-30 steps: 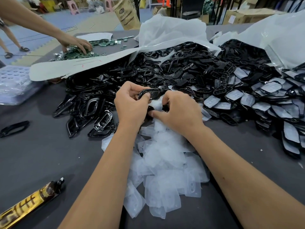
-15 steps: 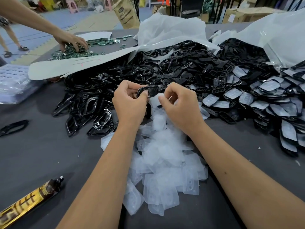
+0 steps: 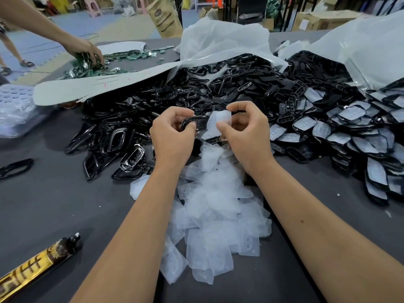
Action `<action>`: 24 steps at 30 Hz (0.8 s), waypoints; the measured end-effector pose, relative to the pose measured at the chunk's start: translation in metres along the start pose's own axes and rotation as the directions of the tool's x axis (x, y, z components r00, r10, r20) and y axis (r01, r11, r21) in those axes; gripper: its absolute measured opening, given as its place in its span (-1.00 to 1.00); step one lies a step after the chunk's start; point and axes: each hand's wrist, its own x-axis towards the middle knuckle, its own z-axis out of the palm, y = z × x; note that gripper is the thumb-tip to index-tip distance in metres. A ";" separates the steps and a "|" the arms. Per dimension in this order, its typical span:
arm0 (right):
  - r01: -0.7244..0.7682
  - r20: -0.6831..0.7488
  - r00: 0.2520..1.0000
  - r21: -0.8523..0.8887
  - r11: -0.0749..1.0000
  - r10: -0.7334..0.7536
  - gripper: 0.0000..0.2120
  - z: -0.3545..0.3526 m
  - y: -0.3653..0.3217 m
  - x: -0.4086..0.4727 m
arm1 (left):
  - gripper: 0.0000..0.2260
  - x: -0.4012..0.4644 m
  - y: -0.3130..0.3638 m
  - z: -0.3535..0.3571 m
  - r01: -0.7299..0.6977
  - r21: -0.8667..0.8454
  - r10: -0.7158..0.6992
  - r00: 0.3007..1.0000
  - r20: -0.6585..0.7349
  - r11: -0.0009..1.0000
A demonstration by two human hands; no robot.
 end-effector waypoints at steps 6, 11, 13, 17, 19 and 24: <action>-0.109 0.032 0.994 0.180 0.978 0.105 -0.66 -0.003 0.003 0.001 | -0.82 -0.003 0.003 0.001 -0.029 0.046 0.029 0.999 0.015 0.998; -0.052 0.081 0.996 0.166 0.985 0.039 -0.85 0.000 0.005 0.001 | -0.83 -0.002 0.002 0.002 -0.016 0.041 0.014 1.000 0.028 0.999; -0.048 0.108 0.994 0.167 0.985 0.030 -0.87 0.000 0.005 0.002 | -0.81 -0.003 0.003 0.002 -0.031 0.017 0.031 1.000 -0.004 0.999; -0.077 0.173 0.983 0.084 0.994 0.061 -0.87 0.000 0.006 0.001 | -0.82 0.000 0.007 -0.003 -0.067 -0.191 0.024 0.975 -0.222 0.979; -0.065 0.237 0.970 0.015 0.998 0.059 -0.90 0.001 0.005 0.000 | -0.85 0.002 0.011 -0.004 -0.077 -0.310 -0.005 0.966 -0.257 0.948; 0.035 0.332 0.943 -0.095 0.995 -0.002 -0.75 0.003 0.002 0.000 | -0.80 -0.005 0.012 0.012 0.003 -0.182 -0.016 0.997 -0.072 0.983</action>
